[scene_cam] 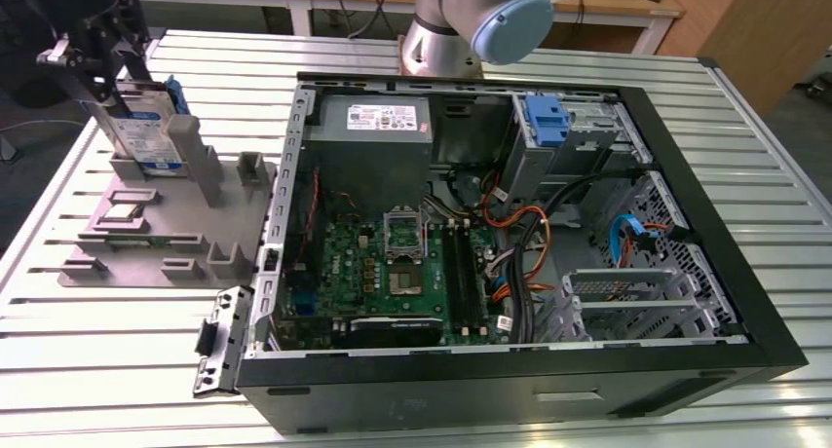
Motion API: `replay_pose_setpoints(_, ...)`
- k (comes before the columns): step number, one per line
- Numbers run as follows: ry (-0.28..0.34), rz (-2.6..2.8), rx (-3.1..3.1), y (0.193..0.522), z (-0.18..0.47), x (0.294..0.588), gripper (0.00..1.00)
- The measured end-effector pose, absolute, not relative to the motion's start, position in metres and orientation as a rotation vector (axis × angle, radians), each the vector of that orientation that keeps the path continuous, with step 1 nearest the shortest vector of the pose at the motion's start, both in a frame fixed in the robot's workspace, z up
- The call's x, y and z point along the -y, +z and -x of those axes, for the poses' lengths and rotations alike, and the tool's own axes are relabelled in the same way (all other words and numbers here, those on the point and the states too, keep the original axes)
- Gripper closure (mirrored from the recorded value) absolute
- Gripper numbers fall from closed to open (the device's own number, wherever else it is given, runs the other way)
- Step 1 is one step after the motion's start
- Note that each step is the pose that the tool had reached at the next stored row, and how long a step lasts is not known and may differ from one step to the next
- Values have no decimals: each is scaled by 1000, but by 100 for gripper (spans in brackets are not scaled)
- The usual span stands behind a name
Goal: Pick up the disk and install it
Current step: 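Pick up the disk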
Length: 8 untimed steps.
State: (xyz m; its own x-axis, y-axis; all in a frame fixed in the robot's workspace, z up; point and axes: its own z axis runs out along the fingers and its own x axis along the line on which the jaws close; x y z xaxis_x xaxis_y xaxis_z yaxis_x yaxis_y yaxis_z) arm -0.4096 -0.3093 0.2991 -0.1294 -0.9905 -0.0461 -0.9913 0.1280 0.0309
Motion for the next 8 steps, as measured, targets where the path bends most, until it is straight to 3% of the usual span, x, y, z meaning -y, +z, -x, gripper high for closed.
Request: replay_pose_setpoints(8, 85, 2067, -2347, 300, 408, 309, 35)
